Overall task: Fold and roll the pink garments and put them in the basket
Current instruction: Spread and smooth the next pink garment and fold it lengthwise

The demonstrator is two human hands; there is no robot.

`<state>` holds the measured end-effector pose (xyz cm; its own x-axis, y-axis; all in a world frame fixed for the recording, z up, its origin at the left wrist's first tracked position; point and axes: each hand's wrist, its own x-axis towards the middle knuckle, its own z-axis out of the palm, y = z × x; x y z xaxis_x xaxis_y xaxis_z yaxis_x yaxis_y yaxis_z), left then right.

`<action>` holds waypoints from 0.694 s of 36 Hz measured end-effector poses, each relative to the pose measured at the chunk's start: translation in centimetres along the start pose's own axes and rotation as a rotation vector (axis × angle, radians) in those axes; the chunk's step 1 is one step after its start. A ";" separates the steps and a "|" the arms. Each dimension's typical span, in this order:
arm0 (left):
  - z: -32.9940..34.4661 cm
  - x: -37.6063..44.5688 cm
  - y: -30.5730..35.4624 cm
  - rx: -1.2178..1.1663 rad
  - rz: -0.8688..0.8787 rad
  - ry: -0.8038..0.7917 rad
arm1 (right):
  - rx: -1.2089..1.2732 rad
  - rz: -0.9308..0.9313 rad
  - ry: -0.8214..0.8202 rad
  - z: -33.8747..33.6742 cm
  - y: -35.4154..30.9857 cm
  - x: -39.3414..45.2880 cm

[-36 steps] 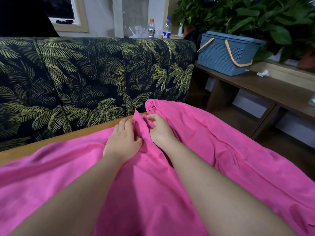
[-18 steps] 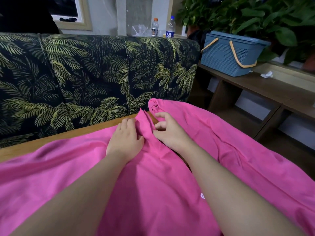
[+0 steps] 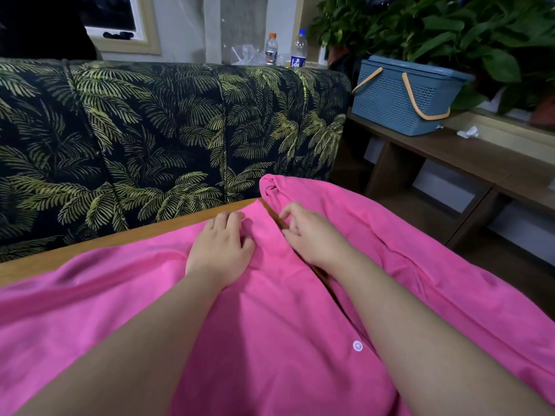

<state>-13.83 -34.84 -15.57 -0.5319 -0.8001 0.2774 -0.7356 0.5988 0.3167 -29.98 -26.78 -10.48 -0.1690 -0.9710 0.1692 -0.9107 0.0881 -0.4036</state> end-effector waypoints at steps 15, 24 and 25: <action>-1.0 -0.2 1.0 0.213 -0.011 -0.231 | -0.032 0.112 0.037 -2.8 -1.5 -3.9; -2.4 -0.3 3.0 0.309 0.002 -0.387 | 0.159 0.214 -0.101 -2.8 -0.4 -11.1; -2.5 -0.6 3.7 0.353 0.024 -0.346 | 0.210 0.224 -0.085 -2.9 -0.3 -11.8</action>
<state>-15.11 -32.05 -12.28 -0.6147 -0.7868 -0.0558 -0.7867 0.6167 -0.0296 -28.82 -14.72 -9.79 -0.3165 -0.9484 -0.0175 -0.7549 0.2630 -0.6008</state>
